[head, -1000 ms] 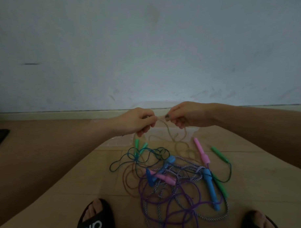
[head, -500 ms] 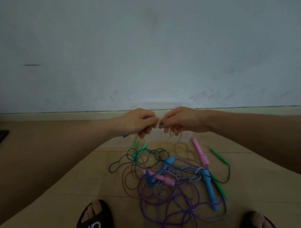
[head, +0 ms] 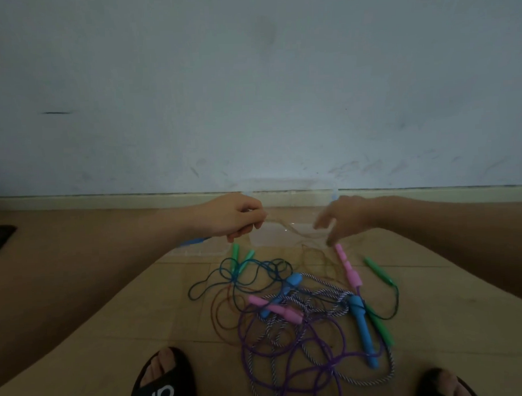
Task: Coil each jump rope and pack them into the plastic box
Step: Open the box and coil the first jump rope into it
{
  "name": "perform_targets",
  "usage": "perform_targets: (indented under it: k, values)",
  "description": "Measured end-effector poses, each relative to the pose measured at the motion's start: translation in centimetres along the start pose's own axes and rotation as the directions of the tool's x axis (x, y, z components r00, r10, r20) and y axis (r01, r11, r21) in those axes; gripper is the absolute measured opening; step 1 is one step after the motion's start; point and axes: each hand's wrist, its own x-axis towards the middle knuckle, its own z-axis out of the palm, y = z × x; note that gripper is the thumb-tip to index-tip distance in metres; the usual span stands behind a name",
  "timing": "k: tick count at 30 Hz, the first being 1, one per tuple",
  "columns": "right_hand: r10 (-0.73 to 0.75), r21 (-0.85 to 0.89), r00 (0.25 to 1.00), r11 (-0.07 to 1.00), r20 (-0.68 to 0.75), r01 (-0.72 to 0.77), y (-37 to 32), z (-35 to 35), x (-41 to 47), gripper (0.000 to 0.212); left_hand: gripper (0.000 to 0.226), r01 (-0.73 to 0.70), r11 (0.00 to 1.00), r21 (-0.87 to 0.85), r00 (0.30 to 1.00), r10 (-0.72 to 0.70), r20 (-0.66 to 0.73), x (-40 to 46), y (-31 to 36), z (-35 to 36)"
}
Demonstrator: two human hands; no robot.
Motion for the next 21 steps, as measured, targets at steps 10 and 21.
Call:
perform_targets:
  k: [10,21]
  values:
    - [-0.138,0.858,0.973,0.461,-0.185,0.229,-6.1,-0.8,0.4,0.020,0.034,-0.026,1.000,-0.008,0.999,0.026,-0.023,0.2,0.5,0.1]
    - [-0.068,0.759,0.996,0.645,-0.053,0.084,0.1,-1.4,0.2,0.007,0.036,-0.008,0.998,0.059,1.000,0.007,0.025,-0.3,-0.3,-0.3]
